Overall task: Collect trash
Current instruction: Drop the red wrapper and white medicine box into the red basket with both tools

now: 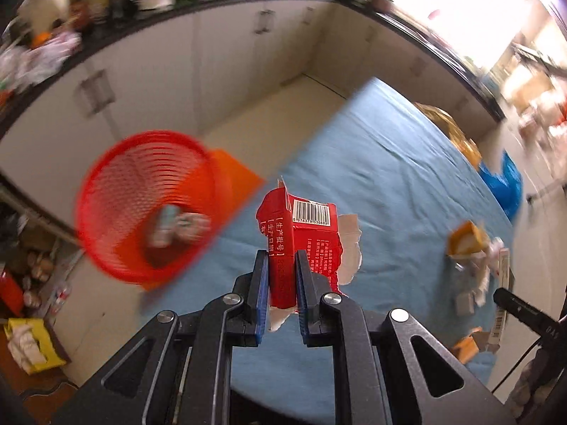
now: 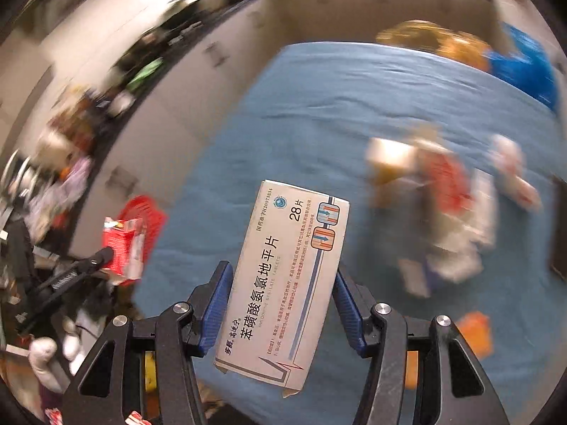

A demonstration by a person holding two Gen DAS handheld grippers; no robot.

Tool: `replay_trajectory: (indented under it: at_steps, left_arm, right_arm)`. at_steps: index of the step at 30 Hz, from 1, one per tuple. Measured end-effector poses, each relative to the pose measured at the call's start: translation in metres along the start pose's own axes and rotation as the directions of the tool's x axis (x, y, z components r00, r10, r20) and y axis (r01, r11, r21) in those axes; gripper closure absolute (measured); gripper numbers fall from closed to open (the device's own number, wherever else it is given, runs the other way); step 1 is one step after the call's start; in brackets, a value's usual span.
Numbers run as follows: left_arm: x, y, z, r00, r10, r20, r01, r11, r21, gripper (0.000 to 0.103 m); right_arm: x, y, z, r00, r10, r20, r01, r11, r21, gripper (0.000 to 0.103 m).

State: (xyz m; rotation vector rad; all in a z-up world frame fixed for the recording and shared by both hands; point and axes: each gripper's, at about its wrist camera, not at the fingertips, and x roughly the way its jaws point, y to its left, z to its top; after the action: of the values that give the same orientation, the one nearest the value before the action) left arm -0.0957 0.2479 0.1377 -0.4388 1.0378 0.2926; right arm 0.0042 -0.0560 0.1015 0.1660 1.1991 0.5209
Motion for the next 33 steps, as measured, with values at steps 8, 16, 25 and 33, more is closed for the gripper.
replay_trajectory:
  at_steps: [8,16,25,33]
  left_arm:
    - [0.005,0.117,0.019,0.99,0.137,0.012,-0.134,0.981,-0.137,0.09]
    - [0.039,0.178,0.031,0.989,0.14,-0.04,-0.145,0.97,-0.196,0.089]
    - [0.048,0.182,0.04,0.993,0.114,-0.038,-0.119,0.976,-0.184,0.064]
    - [0.042,0.165,0.048,0.996,0.086,-0.035,-0.091,0.985,-0.144,0.06]
  right_arm:
    - [0.1,0.149,0.032,0.98,0.161,-0.115,-0.18,0.966,-0.188,0.042]
    - [0.204,0.253,0.055,0.958,0.187,-0.216,-0.24,0.936,-0.257,0.042]
    - [0.236,0.255,0.067,0.955,0.175,-0.24,-0.22,0.959,-0.179,0.032]
    - [0.185,0.192,0.067,0.99,0.095,-0.101,-0.102,0.992,-0.068,0.032]
